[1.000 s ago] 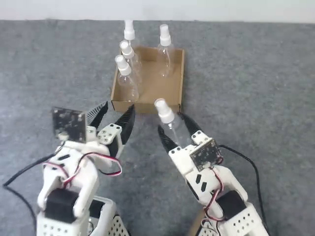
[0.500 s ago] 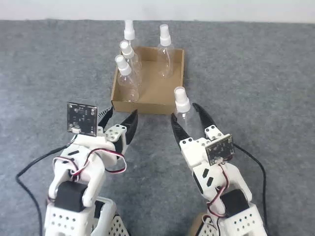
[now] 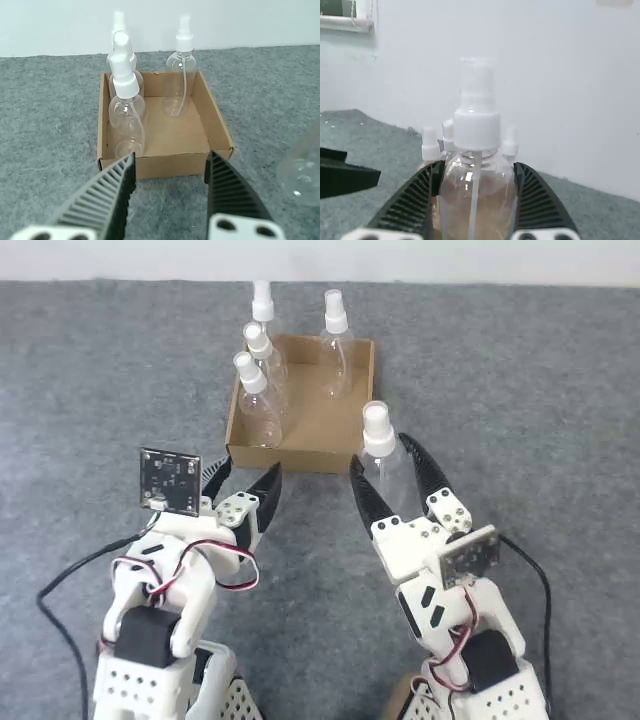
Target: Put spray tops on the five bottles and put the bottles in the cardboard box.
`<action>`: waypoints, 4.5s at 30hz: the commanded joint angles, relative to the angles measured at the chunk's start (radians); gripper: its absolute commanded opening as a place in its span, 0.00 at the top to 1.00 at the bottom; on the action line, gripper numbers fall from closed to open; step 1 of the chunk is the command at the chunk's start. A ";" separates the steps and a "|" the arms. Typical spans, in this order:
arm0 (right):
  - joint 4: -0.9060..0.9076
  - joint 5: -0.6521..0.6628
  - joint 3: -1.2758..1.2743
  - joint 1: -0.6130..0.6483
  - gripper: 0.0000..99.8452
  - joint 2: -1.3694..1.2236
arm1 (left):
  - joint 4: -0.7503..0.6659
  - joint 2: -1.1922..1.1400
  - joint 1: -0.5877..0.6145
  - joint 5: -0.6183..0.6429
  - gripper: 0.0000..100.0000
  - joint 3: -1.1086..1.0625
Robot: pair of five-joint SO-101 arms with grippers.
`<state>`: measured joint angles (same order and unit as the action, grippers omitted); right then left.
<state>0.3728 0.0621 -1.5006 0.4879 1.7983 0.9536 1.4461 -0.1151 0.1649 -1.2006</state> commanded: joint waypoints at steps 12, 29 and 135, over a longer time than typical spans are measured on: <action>-0.018 -0.005 0.236 -0.008 0.99 -0.097 | -0.009 0.012 -0.003 0.058 0.73 0.008; -0.177 -0.014 0.457 -0.007 0.99 -0.501 | 0.054 0.012 -0.157 0.055 0.71 0.012; -0.479 -0.026 0.821 -0.038 0.99 -1.517 | -0.046 0.012 0.417 0.288 0.64 0.067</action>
<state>-0.0829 0.0269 -0.7887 0.4588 0.2961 0.9367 1.4461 0.2992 0.4427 -1.1914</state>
